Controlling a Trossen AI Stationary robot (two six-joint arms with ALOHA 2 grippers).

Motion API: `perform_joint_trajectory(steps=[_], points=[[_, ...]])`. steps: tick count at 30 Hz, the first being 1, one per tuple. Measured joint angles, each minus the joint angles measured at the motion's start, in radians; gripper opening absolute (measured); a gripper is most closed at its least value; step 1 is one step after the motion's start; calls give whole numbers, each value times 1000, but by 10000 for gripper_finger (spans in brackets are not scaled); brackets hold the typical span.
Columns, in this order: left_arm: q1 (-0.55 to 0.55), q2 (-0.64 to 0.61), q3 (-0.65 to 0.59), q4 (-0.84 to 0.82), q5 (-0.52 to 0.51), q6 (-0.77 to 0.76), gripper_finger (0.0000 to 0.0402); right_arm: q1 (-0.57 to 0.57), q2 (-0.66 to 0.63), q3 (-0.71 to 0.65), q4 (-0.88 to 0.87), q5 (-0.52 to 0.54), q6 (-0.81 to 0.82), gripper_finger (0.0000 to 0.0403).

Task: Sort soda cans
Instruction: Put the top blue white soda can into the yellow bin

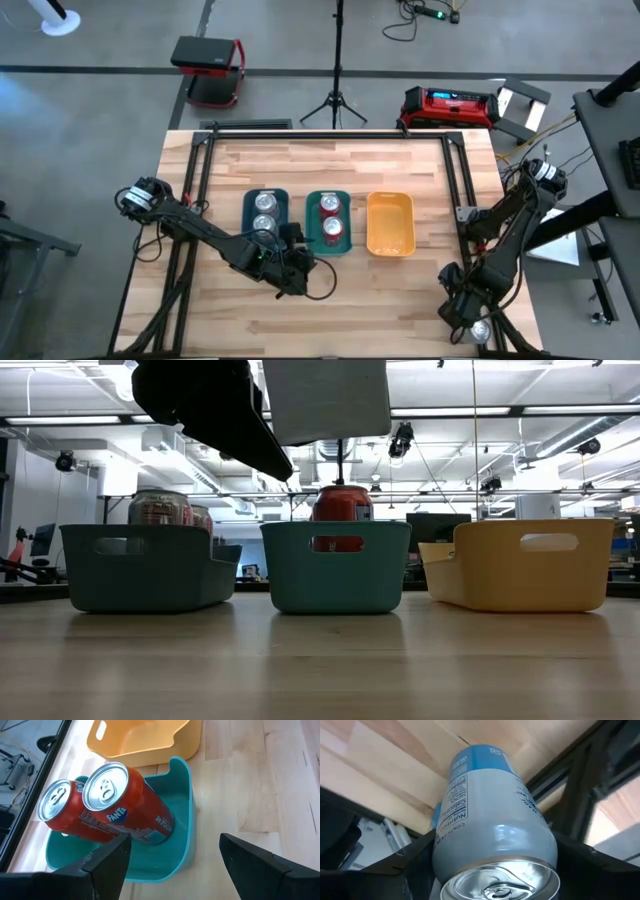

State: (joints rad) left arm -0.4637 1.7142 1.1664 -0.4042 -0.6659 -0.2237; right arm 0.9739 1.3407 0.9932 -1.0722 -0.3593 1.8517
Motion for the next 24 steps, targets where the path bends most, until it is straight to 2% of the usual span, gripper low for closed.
perform_joint_trajectory(steps=[3, 9, 13, 20, 24], points=[[0, 0, 0, 0, 0, 6, 288, -19, 0, 76, -114, 25, -25, 304], [1, 0, 0, 2, 0, 6, 288, -91, -2, 273, -336, 231, -123, 304], [1, 0, 0, 3, 0, 6, 288, -172, -2, 358, -458, 301, -232, 303], [1, 0, 0, 3, 0, 6, 288, -350, -1, 414, -499, 432, -531, 303], [1, 0, 0, 4, 0, 6, 288, -467, -1, 426, -499, 439, -707, 303]])
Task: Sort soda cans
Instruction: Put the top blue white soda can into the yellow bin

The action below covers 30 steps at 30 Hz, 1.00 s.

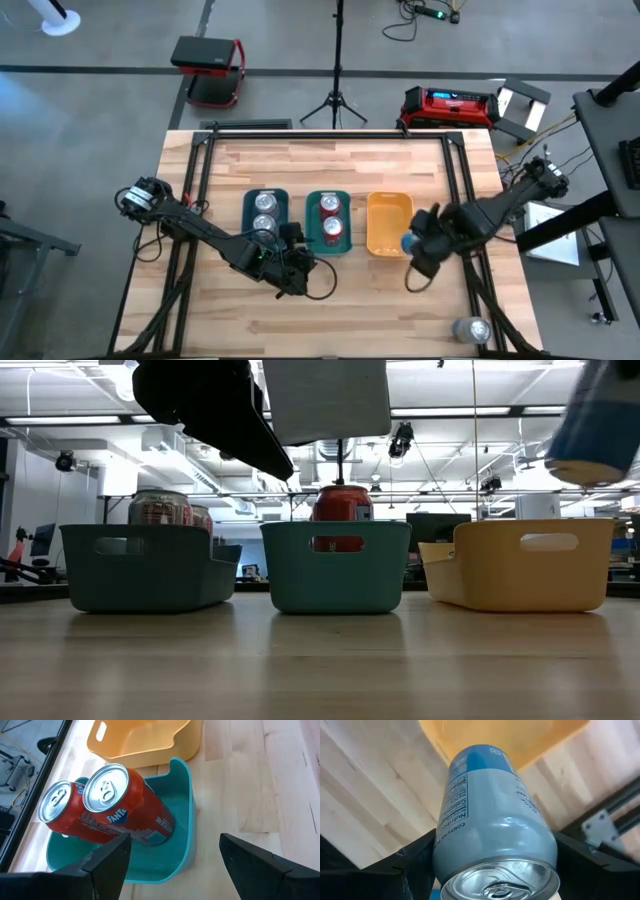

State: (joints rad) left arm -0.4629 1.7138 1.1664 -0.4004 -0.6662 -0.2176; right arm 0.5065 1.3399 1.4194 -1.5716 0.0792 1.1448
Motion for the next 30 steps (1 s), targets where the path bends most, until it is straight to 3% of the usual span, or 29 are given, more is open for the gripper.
perform_joint_trajectory(steps=[16, 30], points=[[0, -1, 0, 7, 0, -1, 288, -433, 59, 1, 68, 79, -600, 303], [-1, -1, 10, 0, 2, -11, 288, -558, 327, 1, 85, 41, -950, 304]])
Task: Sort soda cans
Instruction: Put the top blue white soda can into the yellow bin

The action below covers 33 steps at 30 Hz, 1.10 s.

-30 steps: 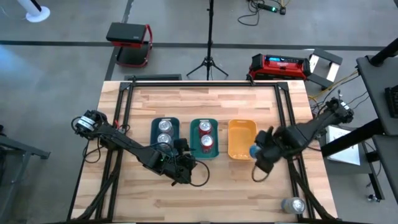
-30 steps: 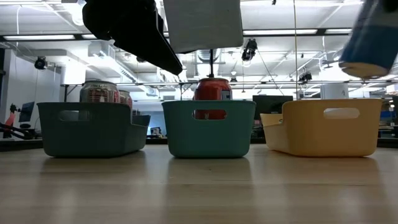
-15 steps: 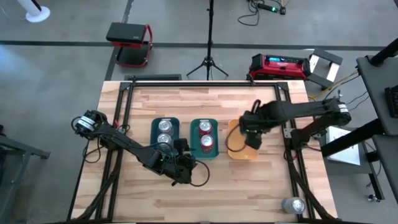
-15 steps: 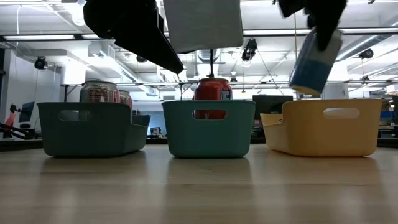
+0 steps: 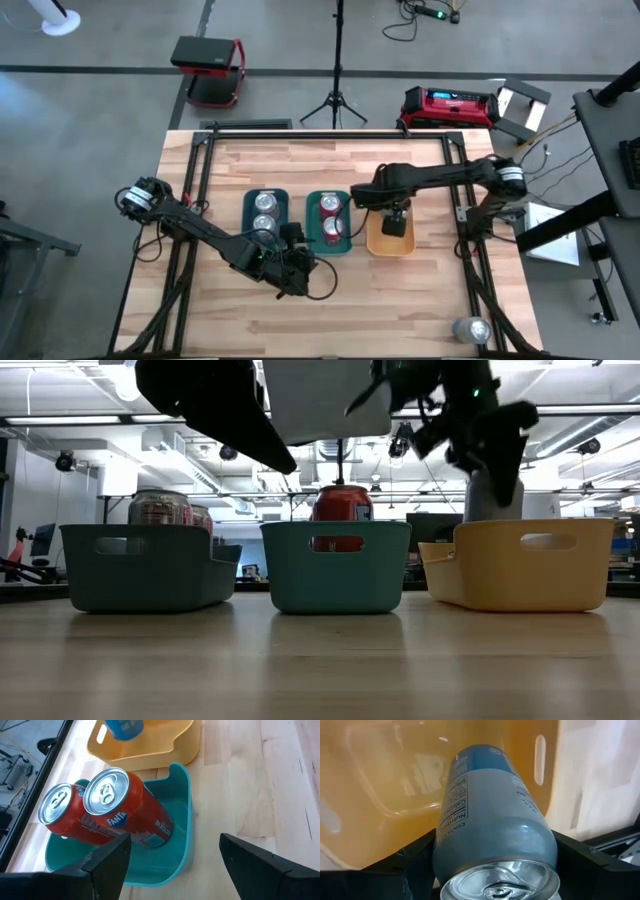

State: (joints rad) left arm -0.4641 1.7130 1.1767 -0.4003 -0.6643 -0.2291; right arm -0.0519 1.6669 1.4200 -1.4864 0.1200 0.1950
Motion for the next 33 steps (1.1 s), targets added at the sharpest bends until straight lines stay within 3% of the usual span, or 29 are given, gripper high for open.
perform_joint_trajectory(steps=[14, 33], points=[[-2, 0, 0, -26, 2, -24, 288, -58, 136, 0, 19, -24, -110, 317], [-5, 0, 0, -33, 4, -42, 288, -64, 109, 52, 26, -22, -88, 342]])
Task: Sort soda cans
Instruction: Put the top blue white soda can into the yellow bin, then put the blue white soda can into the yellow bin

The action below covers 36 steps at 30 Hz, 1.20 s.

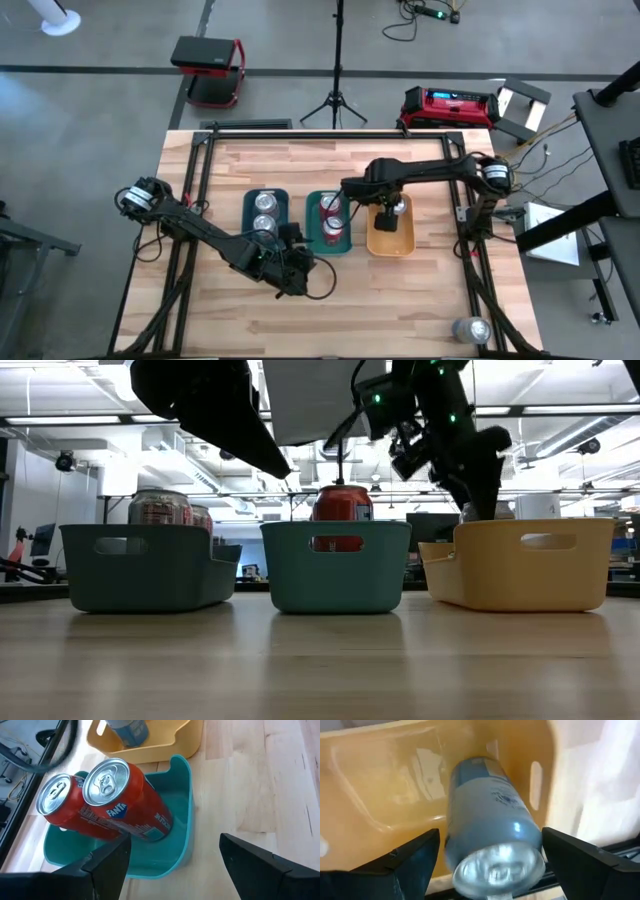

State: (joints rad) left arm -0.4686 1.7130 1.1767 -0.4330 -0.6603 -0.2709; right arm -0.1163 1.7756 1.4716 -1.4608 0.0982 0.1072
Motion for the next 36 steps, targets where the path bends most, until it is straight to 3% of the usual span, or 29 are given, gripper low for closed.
perform_joint_trajectory(steps=[7, 13, 23, 29, 36], points=[[0, 0, 0, -5, 50, -1, 288, 30, -75, 109, -28, -2, 64, 343], [-1, 0, 0, -32, 51, -25, 288, 125, -197, 148, -34, -28, 200, 343], [-2, 0, 0, -34, 51, -27, 288, 358, -385, 64, -59, -41, 574, 336], [-1, 0, 0, -32, 51, -27, 288, 538, -416, -57, -58, -46, 852, 348], [-1, 0, -1, -26, 50, -27, 288, 703, -366, -185, -20, -288, 1129, 375]])
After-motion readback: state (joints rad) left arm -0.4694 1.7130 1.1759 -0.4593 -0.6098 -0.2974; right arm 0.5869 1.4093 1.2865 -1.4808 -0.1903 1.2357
